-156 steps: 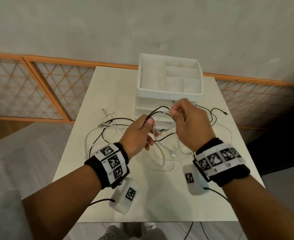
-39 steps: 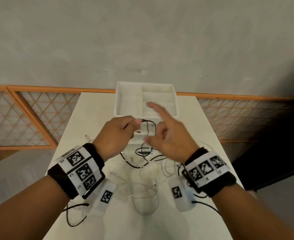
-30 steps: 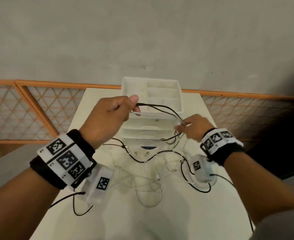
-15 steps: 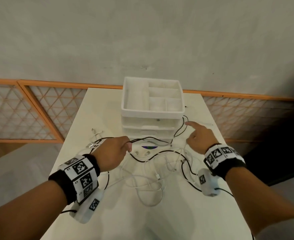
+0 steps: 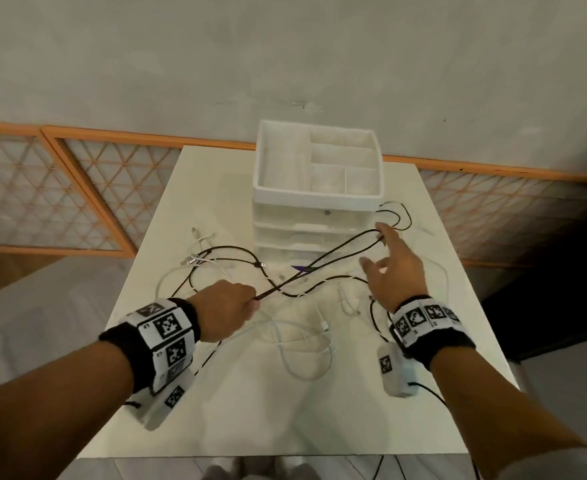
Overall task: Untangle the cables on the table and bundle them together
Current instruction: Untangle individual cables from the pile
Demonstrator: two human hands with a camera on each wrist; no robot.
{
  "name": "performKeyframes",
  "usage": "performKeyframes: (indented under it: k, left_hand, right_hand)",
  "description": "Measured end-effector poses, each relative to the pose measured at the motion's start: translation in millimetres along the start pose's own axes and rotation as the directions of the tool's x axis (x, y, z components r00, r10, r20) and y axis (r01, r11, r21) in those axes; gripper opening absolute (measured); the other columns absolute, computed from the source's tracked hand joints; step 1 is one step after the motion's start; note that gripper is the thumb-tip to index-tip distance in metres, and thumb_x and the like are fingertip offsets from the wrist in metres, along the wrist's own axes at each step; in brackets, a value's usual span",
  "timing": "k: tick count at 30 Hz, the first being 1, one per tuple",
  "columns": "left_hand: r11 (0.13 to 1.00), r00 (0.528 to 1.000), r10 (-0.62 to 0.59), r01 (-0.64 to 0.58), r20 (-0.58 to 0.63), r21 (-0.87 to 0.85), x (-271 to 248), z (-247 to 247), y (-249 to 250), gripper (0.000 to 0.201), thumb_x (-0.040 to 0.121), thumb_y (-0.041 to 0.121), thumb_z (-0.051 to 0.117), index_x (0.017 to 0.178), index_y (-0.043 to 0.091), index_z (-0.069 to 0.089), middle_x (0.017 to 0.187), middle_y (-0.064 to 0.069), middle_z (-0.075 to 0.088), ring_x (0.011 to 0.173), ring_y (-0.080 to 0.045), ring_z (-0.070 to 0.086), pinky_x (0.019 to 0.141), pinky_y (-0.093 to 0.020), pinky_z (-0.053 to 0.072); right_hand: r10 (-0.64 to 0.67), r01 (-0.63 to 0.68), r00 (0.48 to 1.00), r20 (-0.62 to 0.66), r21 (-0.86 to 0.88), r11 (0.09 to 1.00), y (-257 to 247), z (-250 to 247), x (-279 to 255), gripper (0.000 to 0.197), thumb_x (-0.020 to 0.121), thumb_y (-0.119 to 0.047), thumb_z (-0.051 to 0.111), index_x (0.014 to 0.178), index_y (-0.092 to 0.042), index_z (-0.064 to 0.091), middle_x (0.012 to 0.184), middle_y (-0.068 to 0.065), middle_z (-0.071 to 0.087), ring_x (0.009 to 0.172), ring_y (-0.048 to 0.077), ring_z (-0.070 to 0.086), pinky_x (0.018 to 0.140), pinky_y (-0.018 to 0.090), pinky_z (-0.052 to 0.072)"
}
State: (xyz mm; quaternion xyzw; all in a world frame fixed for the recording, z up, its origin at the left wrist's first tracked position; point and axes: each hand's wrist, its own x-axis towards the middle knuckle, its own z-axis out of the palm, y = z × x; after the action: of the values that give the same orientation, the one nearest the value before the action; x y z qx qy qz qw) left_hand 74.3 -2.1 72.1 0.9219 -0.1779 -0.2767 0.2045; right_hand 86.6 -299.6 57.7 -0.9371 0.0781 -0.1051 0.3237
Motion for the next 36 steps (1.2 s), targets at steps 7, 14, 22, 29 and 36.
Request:
performKeyframes:
  k: [7, 14, 22, 29, 36]
  left_hand:
    - [0.947, 0.911, -0.296, 0.241, -0.286, -0.211, 2, 22, -12, 0.034, 0.102, 0.037, 0.045, 0.078, 0.013, 0.051, 0.073, 0.003, 0.055, 0.068, -0.017, 0.050, 0.054, -0.025, 0.029]
    - [0.718, 0.919, -0.236, -0.053, -0.315, -0.694, 6, 9, 17, 0.030, 0.101, 0.027, 0.047, 0.077, 0.014, 0.060, 0.062, 0.000, 0.064, 0.043, -0.014, 0.037, 0.042, -0.022, 0.030]
    - [0.662, 0.921, -0.037, -0.269, -0.388, -0.700, 13, 4, 60, 0.024, 0.107, 0.026, 0.038, 0.091, 0.013, 0.050, 0.093, 0.006, 0.074, 0.051, -0.024, 0.048, 0.045, -0.026, 0.043]
    - [0.512, 0.937, -0.061, -0.267, -0.345, -0.816, 17, 3, 53, 0.024, 0.107, 0.023, 0.040, 0.095, 0.007, 0.054, 0.061, 0.001, 0.048, 0.056, -0.014, 0.043, 0.050, -0.028, 0.046]
    - [0.626, 0.940, -0.038, -0.242, -0.339, -0.741, 11, -16, 40, 0.026, 0.106, 0.023, 0.040, 0.087, 0.015, 0.056, 0.065, 0.004, 0.056, 0.071, -0.016, 0.047, 0.069, -0.030, 0.040]
  right_hand:
    - [-0.079, 0.334, 0.745, 0.663, -0.268, 0.904, 24, 75, -99, 0.036, 0.083, -0.024, 0.059, 0.119, -0.032, 0.057, 0.129, -0.006, 0.040, 0.107, 0.022, 0.057, 0.088, 0.030, 0.047]
    - [-0.061, 0.354, 0.761, 0.646, -0.334, 0.874, 32, 80, -108, 0.014, 0.093, -0.021, 0.050, 0.103, -0.019, 0.060, 0.124, -0.005, 0.047, 0.097, 0.021, 0.059, 0.074, 0.030, 0.046]
    - [-0.420, 0.411, 0.902, 0.099, 0.099, 0.906, -58, 15, -48, 0.015, 0.092, -0.009, 0.049, 0.096, -0.012, 0.063, 0.079, -0.005, 0.061, 0.069, 0.018, 0.056, 0.065, 0.031, 0.047]
    - [-0.420, 0.449, 0.881, -0.216, 0.106, 0.887, -111, -70, -4, 0.014, 0.094, -0.014, 0.060, 0.101, -0.016, 0.073, 0.087, -0.010, 0.066, 0.065, 0.000, 0.055, 0.066, 0.007, 0.041]
    - [-0.347, 0.441, 0.845, -0.407, 0.161, 0.883, -105, -86, 1, 0.015, 0.094, -0.025, 0.063, 0.105, -0.018, 0.072, 0.084, -0.009, 0.063, 0.053, 0.000, 0.047, 0.057, 0.007, 0.034]
